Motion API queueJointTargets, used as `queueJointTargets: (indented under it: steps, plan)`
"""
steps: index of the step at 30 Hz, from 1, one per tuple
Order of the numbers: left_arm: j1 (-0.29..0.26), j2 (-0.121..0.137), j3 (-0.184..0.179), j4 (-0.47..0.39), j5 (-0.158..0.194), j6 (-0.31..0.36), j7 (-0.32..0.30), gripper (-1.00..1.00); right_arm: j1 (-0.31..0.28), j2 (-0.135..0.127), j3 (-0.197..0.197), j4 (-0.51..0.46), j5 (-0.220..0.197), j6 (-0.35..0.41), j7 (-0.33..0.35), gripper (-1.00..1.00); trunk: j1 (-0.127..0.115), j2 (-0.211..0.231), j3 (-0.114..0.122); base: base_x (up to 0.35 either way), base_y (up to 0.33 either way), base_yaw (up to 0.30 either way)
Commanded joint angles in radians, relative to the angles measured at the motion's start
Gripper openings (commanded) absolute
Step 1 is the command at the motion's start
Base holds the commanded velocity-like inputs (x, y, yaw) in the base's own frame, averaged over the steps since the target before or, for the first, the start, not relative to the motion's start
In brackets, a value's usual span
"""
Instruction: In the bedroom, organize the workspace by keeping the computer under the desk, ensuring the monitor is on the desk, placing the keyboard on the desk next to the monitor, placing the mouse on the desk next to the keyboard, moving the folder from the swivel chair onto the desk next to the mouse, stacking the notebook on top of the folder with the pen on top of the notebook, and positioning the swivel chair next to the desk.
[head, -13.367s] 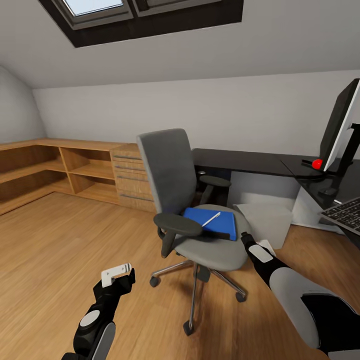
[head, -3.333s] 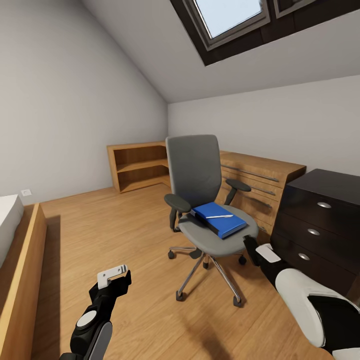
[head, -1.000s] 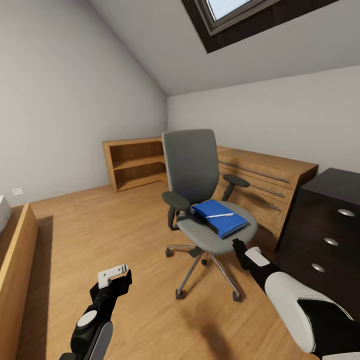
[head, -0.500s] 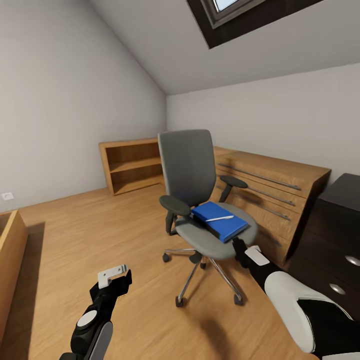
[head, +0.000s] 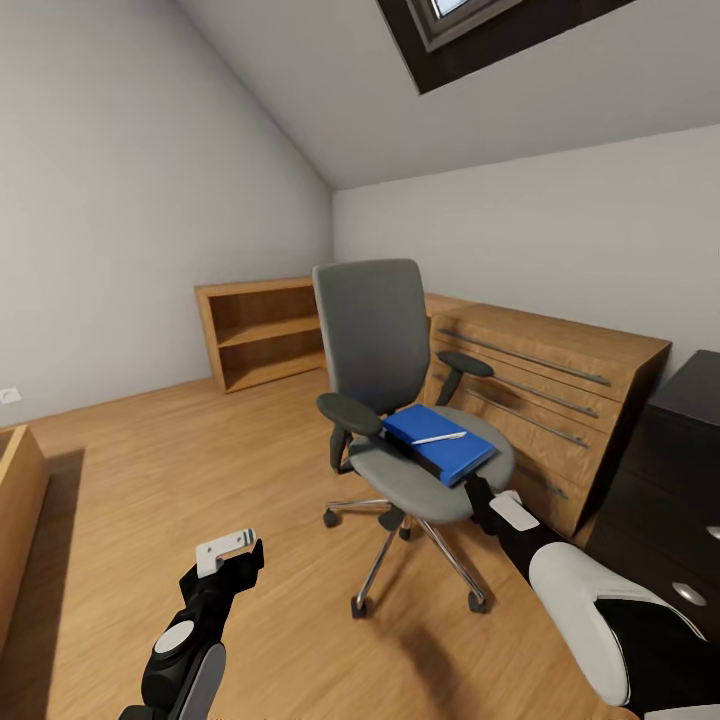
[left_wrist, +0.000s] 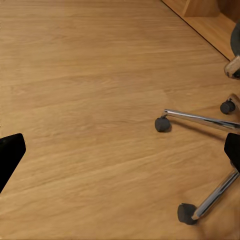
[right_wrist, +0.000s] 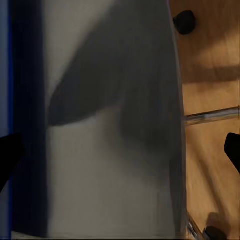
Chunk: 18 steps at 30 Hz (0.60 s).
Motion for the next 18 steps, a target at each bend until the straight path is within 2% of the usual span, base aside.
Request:
queueJointTargets:
  steps: [1, 6, 13, 18]
  plan:
    - [-0.001, 0.000, -0.002, -0.001, 0.010, 0.003, 0.008, 1.00, 0.000, 0.000, -0.003, 0.021, -0.008, -0.002, -0.006, 1.00, 0.000, 0.000, -0.001, -0.124, 0.000, 0.000]
    - [-0.001, 0.000, -0.002, -0.001, 0.009, 0.003, 0.008, 1.00, 0.000, 0.000, -0.003, 0.021, -0.008, -0.002, -0.006, 1.00, 0.000, 0.000, -0.001, -0.219, 0.000, 0.000]
    - [-0.001, 0.000, -0.001, -0.001, 0.010, 0.004, 0.008, 1.00, 0.000, 0.002, -0.003, 0.021, -0.008, -0.002, -0.006, 1.00, 0.000, 0.000, -0.001, -0.052, 0.000, 0.000]
    - [-0.001, -0.001, -0.002, 0.000, 0.010, 0.006, 0.008, 1.00, 0.000, 0.007, -0.003, 0.020, -0.006, -0.003, -0.006, 1.00, 0.000, 0.000, -0.001, -0.171, 0.000, 0.000]
